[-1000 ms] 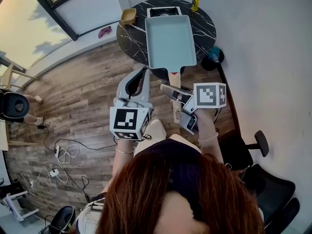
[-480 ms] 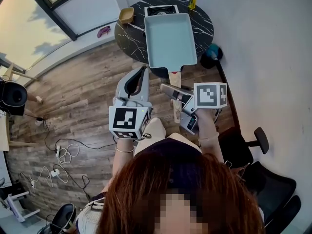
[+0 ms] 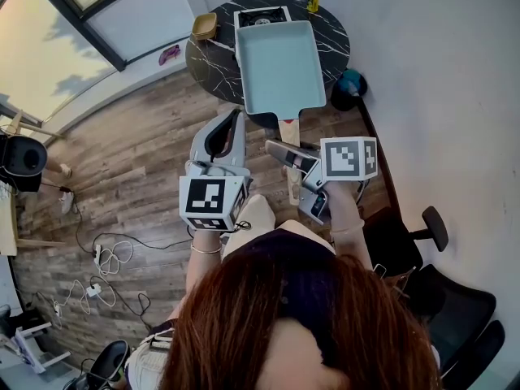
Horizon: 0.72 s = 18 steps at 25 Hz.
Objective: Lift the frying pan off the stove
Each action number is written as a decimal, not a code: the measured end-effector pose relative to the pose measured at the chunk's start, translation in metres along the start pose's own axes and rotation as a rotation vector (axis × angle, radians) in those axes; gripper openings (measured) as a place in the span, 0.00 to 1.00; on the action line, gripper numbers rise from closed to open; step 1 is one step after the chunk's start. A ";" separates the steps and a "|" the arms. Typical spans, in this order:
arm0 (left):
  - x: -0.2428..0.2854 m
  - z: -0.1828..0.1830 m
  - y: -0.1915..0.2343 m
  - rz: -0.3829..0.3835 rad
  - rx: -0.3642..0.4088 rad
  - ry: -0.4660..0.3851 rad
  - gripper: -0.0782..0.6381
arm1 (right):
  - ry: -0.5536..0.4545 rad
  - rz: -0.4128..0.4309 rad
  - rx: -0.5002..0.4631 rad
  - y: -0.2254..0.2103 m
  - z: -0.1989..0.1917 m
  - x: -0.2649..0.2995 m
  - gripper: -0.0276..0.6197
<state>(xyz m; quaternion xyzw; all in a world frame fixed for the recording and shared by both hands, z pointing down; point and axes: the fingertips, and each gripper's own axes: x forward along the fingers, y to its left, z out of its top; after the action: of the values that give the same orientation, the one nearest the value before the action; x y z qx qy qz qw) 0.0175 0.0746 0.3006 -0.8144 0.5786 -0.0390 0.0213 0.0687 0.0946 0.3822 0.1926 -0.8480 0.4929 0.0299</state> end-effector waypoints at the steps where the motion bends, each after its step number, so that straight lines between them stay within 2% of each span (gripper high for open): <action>1: 0.000 0.000 0.000 -0.001 0.000 0.002 0.13 | -0.001 -0.001 0.000 0.000 0.000 0.000 0.20; 18: 0.011 0.002 0.000 -0.017 0.006 -0.005 0.13 | 0.009 -0.010 -0.014 -0.006 0.000 0.000 0.21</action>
<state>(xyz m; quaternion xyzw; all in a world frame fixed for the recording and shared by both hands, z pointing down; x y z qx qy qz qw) 0.0215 0.0642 0.2993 -0.8192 0.5716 -0.0389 0.0249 0.0705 0.0921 0.3870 0.1942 -0.8504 0.4876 0.0374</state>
